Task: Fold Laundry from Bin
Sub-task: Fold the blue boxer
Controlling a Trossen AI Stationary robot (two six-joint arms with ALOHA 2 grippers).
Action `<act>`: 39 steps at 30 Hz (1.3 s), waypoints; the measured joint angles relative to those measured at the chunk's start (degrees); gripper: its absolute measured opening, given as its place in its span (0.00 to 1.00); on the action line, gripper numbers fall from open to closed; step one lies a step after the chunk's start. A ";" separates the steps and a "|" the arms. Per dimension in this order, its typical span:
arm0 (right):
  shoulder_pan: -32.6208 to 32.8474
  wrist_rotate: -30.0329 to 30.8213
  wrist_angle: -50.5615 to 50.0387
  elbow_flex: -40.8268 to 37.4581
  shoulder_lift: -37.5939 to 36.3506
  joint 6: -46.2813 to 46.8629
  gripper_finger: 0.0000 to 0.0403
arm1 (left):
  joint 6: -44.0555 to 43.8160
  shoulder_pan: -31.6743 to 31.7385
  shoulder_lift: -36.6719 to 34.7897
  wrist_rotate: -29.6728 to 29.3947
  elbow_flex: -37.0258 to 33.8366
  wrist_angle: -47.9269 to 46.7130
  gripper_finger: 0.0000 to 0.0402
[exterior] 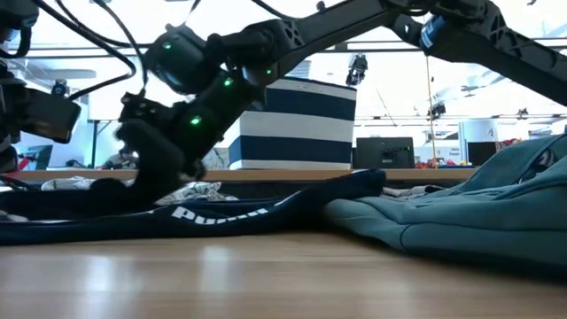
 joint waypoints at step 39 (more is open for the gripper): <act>5.16 -5.84 -10.29 -6.35 -9.36 5.35 0.02 | 8.40 5.47 -8.17 -13.27 6.03 -16.98 0.29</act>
